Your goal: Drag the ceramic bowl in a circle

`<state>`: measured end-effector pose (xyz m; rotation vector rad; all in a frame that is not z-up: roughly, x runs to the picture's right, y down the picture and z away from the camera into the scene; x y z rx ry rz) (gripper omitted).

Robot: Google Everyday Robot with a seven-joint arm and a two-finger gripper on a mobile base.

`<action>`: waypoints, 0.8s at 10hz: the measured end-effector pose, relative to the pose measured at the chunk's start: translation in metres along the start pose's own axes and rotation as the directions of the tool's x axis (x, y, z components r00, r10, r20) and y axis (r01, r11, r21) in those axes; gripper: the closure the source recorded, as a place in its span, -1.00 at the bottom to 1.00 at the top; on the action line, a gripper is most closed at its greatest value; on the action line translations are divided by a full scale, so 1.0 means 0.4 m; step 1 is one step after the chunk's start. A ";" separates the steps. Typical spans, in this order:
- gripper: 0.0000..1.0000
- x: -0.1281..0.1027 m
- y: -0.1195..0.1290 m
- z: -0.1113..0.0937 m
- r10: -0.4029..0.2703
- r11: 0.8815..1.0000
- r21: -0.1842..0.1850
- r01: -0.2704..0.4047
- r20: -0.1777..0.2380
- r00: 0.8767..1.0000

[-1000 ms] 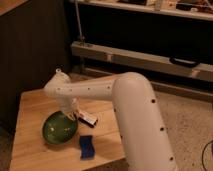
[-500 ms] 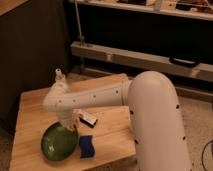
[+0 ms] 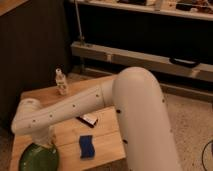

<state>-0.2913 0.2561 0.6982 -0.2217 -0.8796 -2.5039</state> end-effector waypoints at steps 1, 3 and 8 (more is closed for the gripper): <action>1.00 0.055 -0.049 -0.011 -0.049 0.999 0.011 0.049 -0.018 0.999; 1.00 0.107 -0.076 -0.015 -0.072 0.997 0.028 0.073 -0.033 0.997; 1.00 0.203 0.080 0.001 -0.012 0.996 0.084 0.015 -0.040 0.999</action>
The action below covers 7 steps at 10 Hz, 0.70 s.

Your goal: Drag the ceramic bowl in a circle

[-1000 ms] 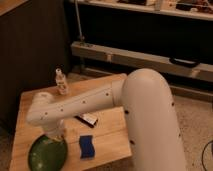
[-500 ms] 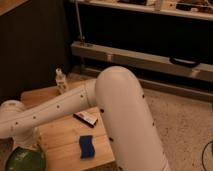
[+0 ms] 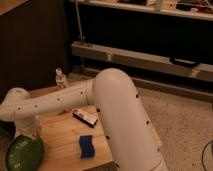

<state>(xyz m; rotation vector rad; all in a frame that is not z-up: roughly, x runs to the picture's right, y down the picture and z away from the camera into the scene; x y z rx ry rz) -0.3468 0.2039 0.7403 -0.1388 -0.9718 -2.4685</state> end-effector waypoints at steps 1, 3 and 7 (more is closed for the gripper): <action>1.00 0.005 0.063 0.005 0.028 1.000 0.005 -0.028 0.001 1.000; 1.00 -0.006 0.189 0.021 0.108 0.994 0.009 -0.108 0.012 0.994; 1.00 -0.133 0.391 0.041 0.267 0.964 -0.006 -0.267 0.041 0.963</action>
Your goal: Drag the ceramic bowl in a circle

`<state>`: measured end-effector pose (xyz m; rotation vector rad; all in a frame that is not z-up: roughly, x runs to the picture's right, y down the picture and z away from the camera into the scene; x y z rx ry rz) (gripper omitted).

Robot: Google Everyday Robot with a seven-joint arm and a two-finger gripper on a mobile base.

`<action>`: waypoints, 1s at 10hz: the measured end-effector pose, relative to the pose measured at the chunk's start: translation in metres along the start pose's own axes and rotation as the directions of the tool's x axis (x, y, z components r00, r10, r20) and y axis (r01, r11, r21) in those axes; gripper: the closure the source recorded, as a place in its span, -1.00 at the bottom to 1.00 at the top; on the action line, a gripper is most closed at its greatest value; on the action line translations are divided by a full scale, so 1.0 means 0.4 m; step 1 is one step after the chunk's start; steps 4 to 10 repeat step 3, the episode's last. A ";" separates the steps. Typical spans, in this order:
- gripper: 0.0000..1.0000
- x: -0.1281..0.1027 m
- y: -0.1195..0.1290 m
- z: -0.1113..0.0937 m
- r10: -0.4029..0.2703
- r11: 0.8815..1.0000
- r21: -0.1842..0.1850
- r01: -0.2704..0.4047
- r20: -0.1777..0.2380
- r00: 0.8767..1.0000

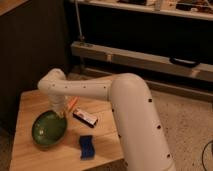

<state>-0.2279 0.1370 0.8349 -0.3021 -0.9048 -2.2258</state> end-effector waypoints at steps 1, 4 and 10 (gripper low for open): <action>1.00 -0.028 0.035 0.004 0.022 1.000 0.000 -0.022 0.006 1.000; 1.00 -0.058 0.048 0.012 0.016 0.999 0.040 -0.015 -0.005 1.000; 1.00 -0.058 0.048 0.012 0.016 0.999 0.040 -0.015 -0.005 1.000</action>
